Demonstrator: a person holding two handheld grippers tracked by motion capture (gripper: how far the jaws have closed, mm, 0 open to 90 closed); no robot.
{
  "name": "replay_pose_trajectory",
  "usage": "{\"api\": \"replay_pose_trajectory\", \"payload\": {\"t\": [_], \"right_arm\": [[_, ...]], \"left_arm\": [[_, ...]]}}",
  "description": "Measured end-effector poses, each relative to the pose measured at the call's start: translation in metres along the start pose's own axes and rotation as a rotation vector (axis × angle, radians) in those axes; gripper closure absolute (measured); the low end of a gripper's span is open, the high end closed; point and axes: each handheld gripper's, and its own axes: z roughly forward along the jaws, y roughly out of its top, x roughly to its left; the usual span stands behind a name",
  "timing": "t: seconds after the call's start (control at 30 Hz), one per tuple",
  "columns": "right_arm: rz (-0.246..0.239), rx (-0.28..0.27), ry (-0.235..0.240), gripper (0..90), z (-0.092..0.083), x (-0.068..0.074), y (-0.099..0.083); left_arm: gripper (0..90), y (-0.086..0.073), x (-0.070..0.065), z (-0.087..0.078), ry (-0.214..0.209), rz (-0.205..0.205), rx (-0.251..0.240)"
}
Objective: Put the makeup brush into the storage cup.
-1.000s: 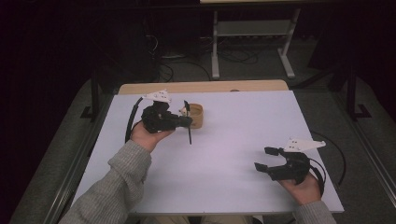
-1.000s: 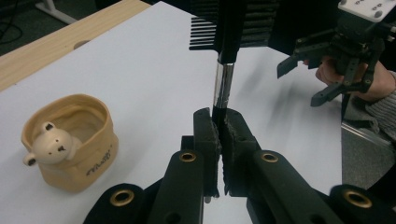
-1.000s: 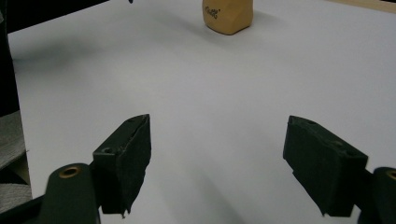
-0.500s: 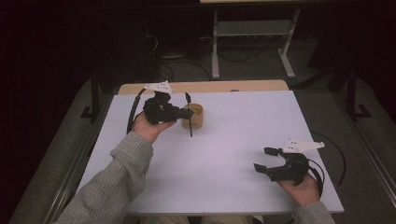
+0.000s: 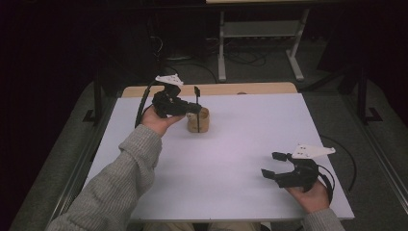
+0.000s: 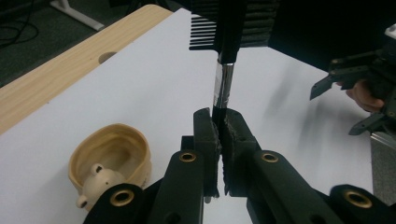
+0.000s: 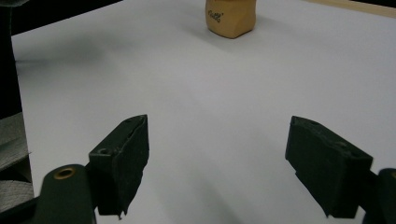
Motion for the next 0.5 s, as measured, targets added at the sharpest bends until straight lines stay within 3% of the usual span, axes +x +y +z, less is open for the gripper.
{"api": "replay_pose_trajectory", "payload": {"t": [0.23,0.5], "right_arm": [[-0.015,0.007,0.004,21.5,0.001,0.006,0.002],[-0.030,0.002,-0.009,21.5,0.000,0.005,0.004]], "left_arm": [[85.6,0.002,0.014,0.007,0.011,-0.035,0.005],[85.6,0.017,0.026,0.008,0.042,-0.027,0.023]]}}
